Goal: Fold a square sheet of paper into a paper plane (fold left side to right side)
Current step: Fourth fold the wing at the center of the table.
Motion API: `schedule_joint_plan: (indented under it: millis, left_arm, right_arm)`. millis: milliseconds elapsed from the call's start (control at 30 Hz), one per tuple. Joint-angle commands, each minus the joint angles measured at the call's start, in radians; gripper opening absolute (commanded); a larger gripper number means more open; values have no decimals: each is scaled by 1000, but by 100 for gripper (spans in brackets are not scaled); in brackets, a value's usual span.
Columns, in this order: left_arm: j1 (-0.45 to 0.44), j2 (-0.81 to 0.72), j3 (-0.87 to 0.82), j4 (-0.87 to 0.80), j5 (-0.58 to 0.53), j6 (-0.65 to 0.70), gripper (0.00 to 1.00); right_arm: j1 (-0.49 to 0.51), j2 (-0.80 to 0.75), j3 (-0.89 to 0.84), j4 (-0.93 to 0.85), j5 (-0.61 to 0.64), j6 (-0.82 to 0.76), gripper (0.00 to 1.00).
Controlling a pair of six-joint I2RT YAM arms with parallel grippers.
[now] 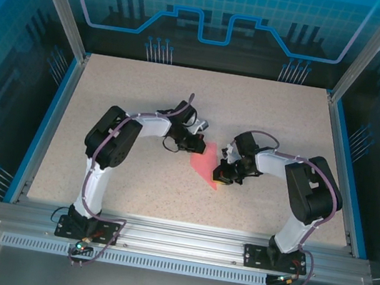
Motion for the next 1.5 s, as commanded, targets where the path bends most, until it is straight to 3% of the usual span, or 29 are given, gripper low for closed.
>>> schedule_joint_plan:
  millis: [0,867,1000,1100,1267,1467]
  left_arm:
    - [21,40,47,-37,-37,42,0]
    - [163,64,150,-96,-69,66,1]
    - [166,-3,138,-85,-48,41,7]
    - [168,-79,99,-70,-47,2,18]
    - [168,-234,-42,2,-40,-84,37]
    - [156,-341,-199,61,10,-178,45]
  right_arm:
    - [-5,47,-48,-143,133,-16,0]
    - [6,30,-64,-97,93,-1,0]
    - [7,-1,-76,4,29,29,0]
    - [8,-35,-78,89,-14,51,3]
    - [4,-129,-65,176,-1,60,17]
    - [-30,-249,-68,199,78,32,37]
